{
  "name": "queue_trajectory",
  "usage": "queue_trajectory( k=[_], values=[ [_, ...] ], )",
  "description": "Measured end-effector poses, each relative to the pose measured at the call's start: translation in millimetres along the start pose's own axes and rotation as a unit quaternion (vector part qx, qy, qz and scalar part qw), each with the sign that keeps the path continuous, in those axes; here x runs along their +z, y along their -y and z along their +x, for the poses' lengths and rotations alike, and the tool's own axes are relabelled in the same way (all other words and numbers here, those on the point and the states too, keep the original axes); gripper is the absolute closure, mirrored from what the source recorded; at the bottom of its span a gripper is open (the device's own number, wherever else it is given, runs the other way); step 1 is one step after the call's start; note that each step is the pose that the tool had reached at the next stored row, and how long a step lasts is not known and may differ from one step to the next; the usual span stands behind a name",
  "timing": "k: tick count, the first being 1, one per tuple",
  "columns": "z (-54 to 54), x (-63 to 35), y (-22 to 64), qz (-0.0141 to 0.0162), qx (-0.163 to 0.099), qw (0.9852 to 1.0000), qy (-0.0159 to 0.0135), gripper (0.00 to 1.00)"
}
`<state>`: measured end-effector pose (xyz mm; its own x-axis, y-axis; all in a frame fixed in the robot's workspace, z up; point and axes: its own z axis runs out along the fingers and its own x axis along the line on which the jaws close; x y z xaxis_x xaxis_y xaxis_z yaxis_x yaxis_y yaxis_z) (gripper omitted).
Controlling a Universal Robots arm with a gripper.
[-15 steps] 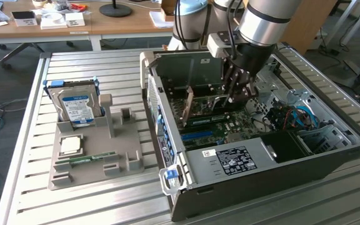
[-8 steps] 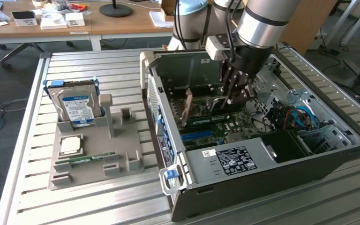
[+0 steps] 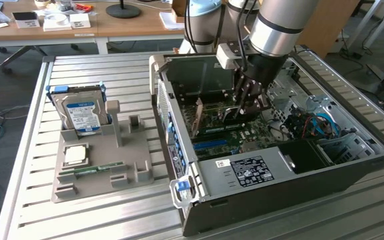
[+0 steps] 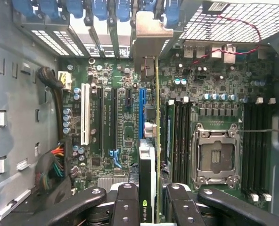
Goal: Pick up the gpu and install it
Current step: 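Insert the gpu into the slot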
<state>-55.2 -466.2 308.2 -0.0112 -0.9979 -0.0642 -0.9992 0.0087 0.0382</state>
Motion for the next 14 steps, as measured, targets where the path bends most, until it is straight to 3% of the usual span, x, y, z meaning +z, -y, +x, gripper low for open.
queue_trajectory(
  k=[14],
  values=[
    [0.9,13.8,-2.1,0.0,0.0,1.0,0.0,0.73]
  ],
)
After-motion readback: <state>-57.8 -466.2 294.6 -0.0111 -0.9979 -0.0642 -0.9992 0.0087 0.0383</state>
